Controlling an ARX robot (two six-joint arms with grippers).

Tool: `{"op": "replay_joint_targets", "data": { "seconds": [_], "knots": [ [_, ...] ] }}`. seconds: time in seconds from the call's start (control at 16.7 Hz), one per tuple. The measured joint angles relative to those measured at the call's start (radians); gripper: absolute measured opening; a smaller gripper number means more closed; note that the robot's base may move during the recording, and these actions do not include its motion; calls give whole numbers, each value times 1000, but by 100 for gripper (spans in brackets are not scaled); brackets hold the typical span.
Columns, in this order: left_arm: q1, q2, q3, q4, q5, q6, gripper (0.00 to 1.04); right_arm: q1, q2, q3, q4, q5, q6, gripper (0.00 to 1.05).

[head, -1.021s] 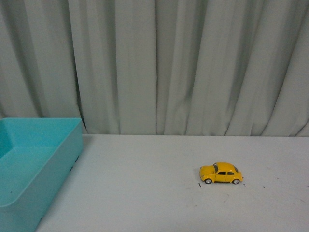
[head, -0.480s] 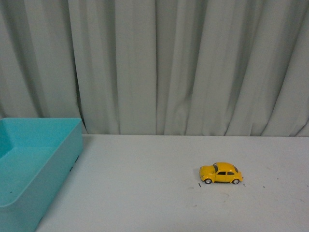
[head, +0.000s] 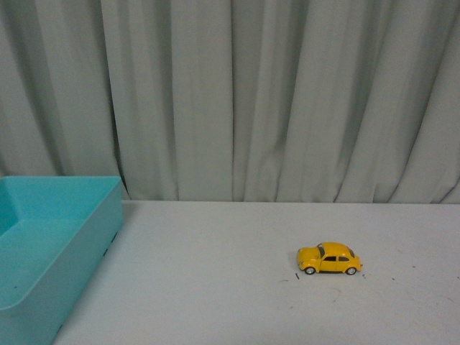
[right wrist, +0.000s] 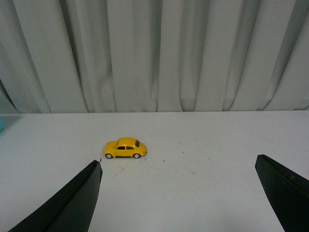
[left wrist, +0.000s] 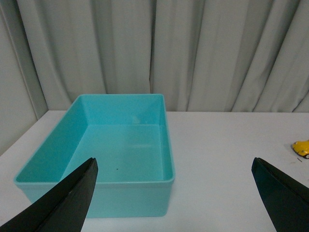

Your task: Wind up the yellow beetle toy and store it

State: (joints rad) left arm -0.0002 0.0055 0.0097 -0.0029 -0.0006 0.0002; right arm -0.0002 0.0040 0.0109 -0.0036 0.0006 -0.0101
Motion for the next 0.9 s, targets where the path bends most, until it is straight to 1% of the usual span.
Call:
{"op": "replay_joint_targets", "data": {
  "seconds": [0.9],
  "knots": [
    [0, 0, 0, 0, 0, 0, 98, 0, 0, 0, 0, 0, 0, 98]
  ]
}}
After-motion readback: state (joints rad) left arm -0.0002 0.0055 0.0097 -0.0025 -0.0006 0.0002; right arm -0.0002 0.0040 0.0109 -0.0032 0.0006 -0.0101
